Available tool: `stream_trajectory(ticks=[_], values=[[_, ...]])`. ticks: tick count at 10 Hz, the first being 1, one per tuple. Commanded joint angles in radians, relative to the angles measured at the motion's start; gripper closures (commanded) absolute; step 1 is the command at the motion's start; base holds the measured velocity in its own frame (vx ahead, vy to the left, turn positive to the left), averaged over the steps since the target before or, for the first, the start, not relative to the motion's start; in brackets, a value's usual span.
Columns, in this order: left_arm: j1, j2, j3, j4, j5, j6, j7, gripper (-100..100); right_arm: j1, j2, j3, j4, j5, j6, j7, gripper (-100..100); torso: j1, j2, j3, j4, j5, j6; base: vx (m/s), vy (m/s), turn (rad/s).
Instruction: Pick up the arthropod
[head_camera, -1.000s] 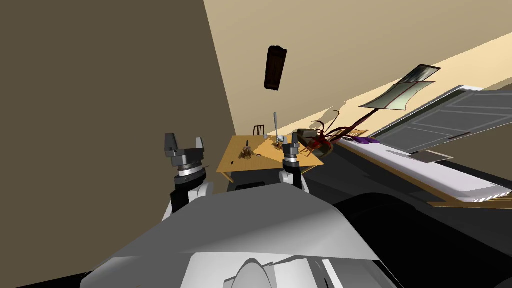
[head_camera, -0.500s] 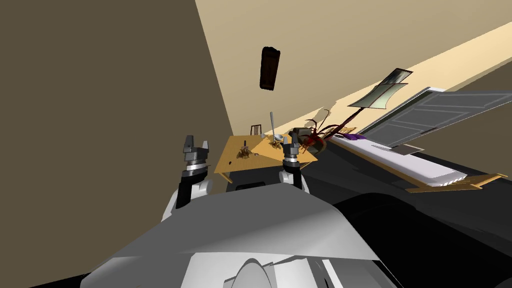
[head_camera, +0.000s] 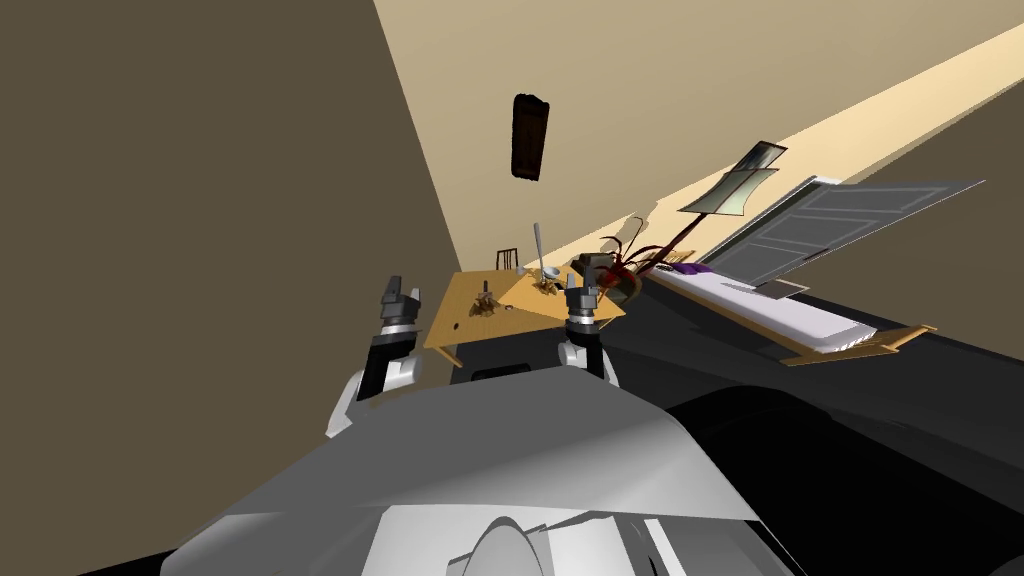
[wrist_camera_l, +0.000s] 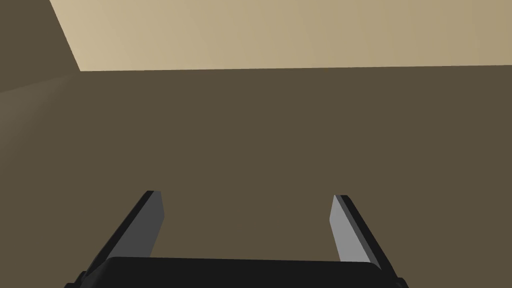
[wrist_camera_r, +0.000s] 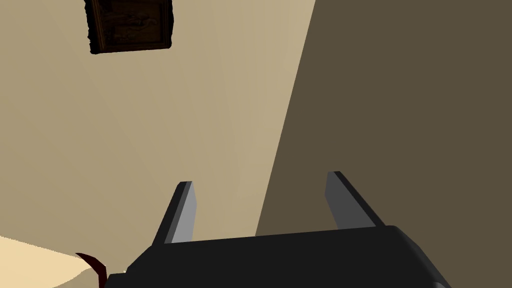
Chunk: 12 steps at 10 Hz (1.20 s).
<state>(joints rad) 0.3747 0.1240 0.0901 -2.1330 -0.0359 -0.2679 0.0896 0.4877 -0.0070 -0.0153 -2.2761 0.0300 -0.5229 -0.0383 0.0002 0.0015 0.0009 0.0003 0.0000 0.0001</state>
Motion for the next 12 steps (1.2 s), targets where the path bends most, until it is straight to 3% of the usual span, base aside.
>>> stream_trajectory(ticks=[1,12], values=[[-0.007,-0.003,0.002,0.017,-0.009,0.033,-0.005,-100,0.000,0.000,0.000,0.000,0.000,0.000,0.000,0,0.000,0.000,0.000,0.000,0.000,0.000,-0.020,-0.009,-0.065],[-0.159,0.032,0.096,0.267,-0.062,0.329,-0.034,-100,0.000,0.000,0.000,0.000,0.000,0.000,0.000,0,0.000,-0.001,0.000,0.000,0.000,0.000,-0.018,-0.011,-0.087]])
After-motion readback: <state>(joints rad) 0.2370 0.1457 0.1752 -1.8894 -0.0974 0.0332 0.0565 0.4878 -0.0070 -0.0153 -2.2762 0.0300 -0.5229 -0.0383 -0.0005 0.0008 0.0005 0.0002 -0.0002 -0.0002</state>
